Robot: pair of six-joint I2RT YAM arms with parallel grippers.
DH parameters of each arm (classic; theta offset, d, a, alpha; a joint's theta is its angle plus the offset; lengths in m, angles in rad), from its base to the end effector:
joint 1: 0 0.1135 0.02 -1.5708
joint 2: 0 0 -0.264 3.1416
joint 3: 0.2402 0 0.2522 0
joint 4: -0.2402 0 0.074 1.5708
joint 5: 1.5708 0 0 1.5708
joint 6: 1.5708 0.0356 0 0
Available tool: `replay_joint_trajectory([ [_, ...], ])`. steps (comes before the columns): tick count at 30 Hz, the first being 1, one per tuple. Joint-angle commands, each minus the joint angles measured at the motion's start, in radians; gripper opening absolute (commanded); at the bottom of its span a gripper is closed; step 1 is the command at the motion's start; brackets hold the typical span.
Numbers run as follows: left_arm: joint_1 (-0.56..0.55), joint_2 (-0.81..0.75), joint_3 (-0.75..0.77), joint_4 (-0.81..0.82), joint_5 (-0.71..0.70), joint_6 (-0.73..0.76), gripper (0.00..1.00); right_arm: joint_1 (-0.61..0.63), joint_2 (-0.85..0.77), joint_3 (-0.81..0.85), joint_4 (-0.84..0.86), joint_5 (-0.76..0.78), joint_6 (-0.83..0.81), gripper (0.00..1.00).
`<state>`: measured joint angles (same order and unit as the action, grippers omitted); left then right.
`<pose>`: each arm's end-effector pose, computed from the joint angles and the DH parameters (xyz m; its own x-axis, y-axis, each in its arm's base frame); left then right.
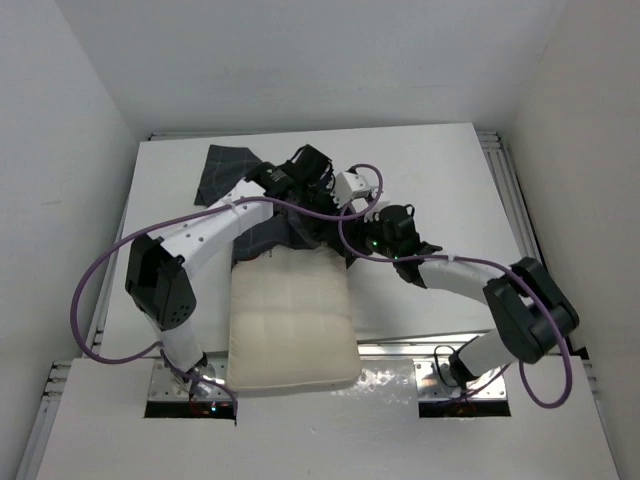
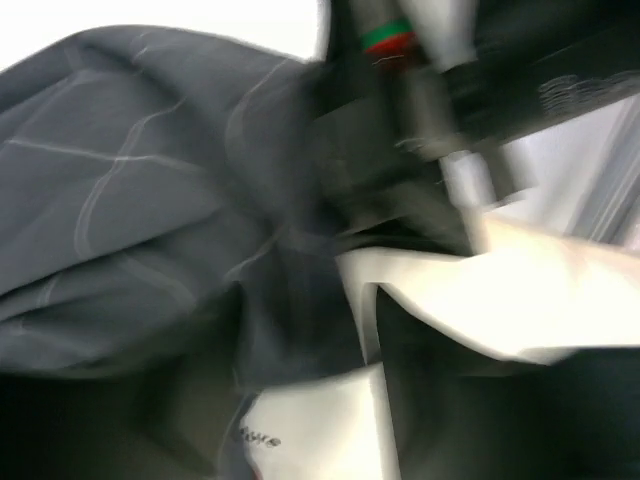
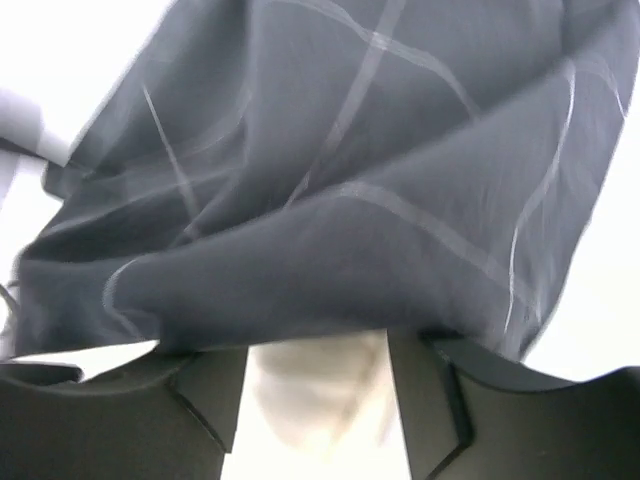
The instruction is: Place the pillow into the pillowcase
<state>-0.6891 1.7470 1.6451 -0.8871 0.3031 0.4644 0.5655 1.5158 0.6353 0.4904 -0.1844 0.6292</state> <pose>0.2830 -0.2469 0.3180 -0.2480 0.7582 -0.6030 0.9446 0.3274 0.0232 0.2570 0.1708 0.1850 -0.6538 0.2702 -0.7067 -0.3527 0.7175 0.6007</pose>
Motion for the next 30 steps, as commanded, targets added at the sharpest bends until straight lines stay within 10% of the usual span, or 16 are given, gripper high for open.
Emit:
replay_joint_trajectory([
  [1,-0.010,-0.061,-0.030,0.014,-0.142,-0.044,0.58,0.010,-0.138,0.008,-0.140,0.028,-0.080,0.56],
  [4,-0.004,-0.133,-0.045,0.022,-0.211,-0.047,0.93,0.013,-0.279,-0.083,-0.220,0.135,-0.082,0.57],
  [9,0.112,-0.217,-0.092,-0.019,-0.276,-0.036,0.87,0.019,-0.267,-0.105,-0.194,0.174,-0.079,0.15],
  [10,0.149,-0.239,-0.105,-0.026,-0.256,-0.038,0.67,0.019,-0.249,-0.074,-0.197,0.168,-0.079,0.14],
  [13,0.240,-0.282,-0.189,-0.062,-0.272,0.002,0.38,0.020,-0.168,-0.037,-0.164,0.140,-0.051,0.26],
  [19,0.250,-0.425,-0.500,0.022,-0.384,0.031,0.67,0.022,-0.059,0.000,-0.081,0.195,0.000,0.59],
  [30,0.272,-0.414,-0.683,0.235,-0.544,-0.009,0.80,0.024,0.055,0.122,-0.148,0.439,0.104,0.61],
])
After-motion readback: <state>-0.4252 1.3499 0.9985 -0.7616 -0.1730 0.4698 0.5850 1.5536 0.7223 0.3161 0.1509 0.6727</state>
